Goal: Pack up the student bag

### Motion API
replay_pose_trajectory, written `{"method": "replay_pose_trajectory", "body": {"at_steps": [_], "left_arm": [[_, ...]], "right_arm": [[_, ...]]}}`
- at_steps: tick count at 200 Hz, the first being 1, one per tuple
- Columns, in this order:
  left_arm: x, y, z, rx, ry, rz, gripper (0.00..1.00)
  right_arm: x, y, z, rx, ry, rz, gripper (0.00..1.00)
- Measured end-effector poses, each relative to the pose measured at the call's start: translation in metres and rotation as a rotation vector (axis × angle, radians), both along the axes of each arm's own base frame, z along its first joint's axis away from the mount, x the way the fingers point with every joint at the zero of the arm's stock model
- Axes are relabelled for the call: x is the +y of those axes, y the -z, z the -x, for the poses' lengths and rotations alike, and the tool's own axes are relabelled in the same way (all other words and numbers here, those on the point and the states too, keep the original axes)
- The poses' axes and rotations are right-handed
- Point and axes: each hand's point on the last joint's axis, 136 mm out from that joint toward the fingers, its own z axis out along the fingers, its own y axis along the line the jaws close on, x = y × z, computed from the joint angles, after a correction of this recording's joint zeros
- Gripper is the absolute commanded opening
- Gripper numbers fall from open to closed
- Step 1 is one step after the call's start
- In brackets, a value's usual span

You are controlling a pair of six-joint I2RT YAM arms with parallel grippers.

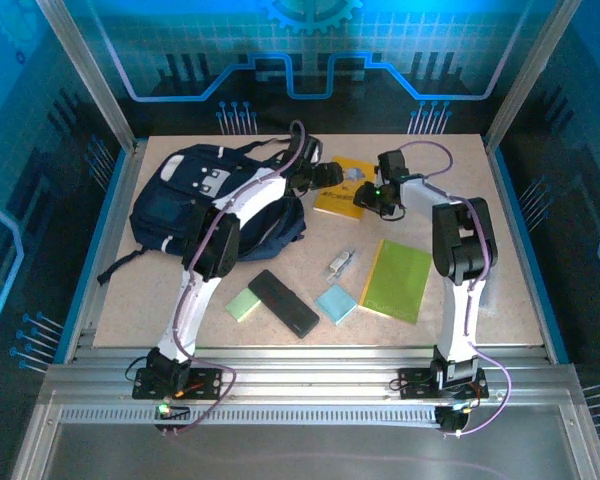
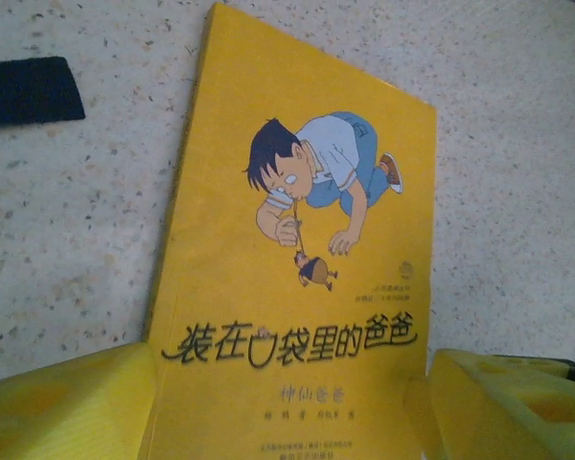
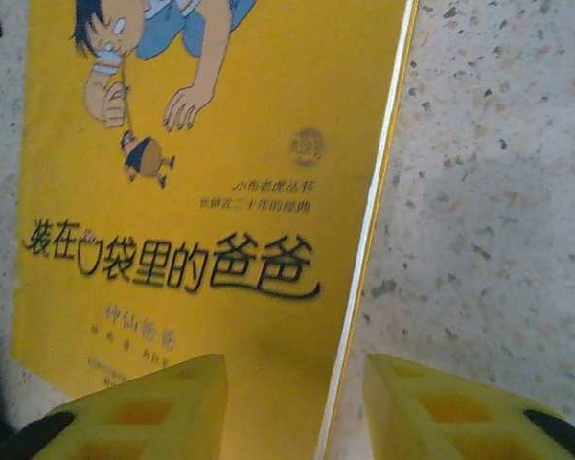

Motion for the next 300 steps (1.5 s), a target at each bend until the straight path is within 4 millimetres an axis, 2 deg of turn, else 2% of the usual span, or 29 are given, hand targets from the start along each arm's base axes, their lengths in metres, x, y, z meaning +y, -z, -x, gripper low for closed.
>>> {"method": "replay_pose_trajectory", "body": {"at_steps": [19,50,69,118,177,227,276,300], "left_arm": [[-0.001,0.011,-0.005,0.023,0.003,-0.031,0.76],[0.009,0.046,0.008,0.121,-0.008,-0.095,0.75],[0.011,0.058,0.010,0.146,-0.009,-0.111,0.75],[0.011,0.060,0.013,0.158,-0.006,-0.118,0.75],[0.012,0.061,0.014,0.161,-0.006,-0.120,0.73],[0.012,0.061,0.014,0.162,-0.006,-0.120,0.72],[0.010,0.063,0.016,0.166,-0.001,-0.119,0.72],[0.011,0.063,0.016,0.162,0.008,-0.125,0.72]], "right_arm": [[0.002,0.004,0.000,0.008,0.003,-0.016,0.36],[0.008,-0.002,-0.006,-0.015,0.002,-0.059,0.35],[0.011,-0.007,-0.009,-0.032,0.001,-0.089,0.35],[0.015,-0.019,-0.016,-0.051,0.013,-0.172,0.32],[0.018,-0.024,-0.020,-0.053,0.038,-0.229,0.27],[0.014,-0.011,-0.022,-0.029,0.069,-0.236,0.26],[0.006,0.010,-0.019,0.012,0.105,-0.197,0.33],[0.007,0.008,-0.022,0.008,0.110,-0.206,0.33]]}}
